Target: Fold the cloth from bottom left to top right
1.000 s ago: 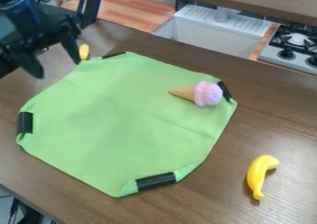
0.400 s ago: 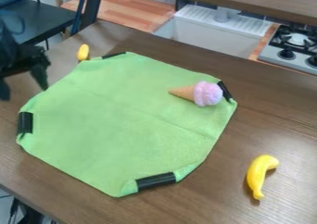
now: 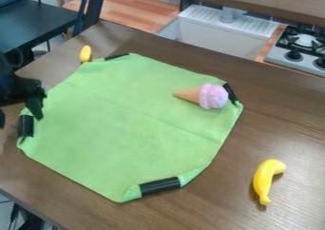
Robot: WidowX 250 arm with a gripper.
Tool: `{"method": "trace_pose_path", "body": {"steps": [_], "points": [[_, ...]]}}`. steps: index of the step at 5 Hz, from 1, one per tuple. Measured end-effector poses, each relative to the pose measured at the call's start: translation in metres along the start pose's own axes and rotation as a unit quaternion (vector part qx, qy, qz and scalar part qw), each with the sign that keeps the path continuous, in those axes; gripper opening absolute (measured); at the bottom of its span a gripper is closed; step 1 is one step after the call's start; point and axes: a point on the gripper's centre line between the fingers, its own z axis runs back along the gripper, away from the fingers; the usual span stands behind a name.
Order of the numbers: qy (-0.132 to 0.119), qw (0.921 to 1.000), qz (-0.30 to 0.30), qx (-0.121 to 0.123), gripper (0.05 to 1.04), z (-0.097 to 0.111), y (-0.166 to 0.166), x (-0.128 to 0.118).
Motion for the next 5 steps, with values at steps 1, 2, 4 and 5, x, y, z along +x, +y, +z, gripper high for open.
{"method": "trace_pose_path", "body": {"steps": [1, 2, 4, 5], "points": [[-0.008, 0.9999, 0.004, 0.011, 0.98, -0.01, 0.004, 0.001], [-0.03, 0.9993, 0.014, 0.018, 0.851, -0.017, 0.007, 0.004], [-0.025, 0.9989, 0.034, 0.018, 0.262, -0.018, 0.014, 0.004], [-0.009, 0.9985, 0.051, 0.016, 0.099, -0.012, 0.022, 0.0]]}}
